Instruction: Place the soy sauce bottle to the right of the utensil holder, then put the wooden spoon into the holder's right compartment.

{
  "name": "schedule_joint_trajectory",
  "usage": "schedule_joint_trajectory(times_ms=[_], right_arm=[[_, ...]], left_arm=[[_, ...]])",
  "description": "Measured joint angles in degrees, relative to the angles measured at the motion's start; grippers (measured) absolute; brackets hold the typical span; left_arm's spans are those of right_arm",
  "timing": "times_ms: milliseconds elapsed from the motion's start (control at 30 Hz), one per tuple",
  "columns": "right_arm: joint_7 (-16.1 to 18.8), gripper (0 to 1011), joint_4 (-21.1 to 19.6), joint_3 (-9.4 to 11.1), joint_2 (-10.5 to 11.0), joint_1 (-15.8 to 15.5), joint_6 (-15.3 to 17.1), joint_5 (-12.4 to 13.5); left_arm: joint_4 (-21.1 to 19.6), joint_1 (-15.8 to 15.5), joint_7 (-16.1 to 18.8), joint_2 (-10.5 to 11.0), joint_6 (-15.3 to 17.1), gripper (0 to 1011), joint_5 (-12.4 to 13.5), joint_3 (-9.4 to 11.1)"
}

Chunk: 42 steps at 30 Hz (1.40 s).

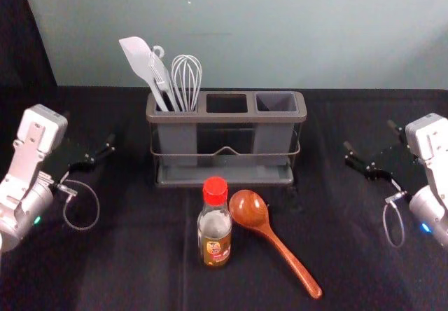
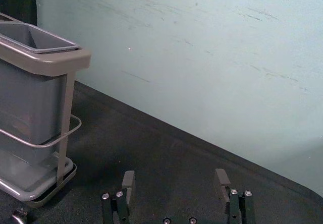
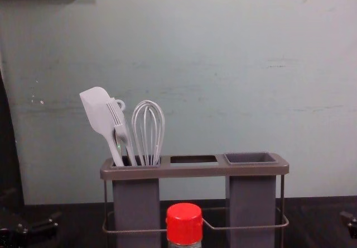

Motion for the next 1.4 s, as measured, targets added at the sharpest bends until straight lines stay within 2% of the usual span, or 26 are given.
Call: schedule_joint_trajectory(times_ms=[1400], right_arm=[[0.03,1002,-0.11,0.14,0.01,-0.17,-0.01,-0.05]], left_arm=[[0.0,0.0,0.0,0.0,0.0,1000,0.0,0.0]])
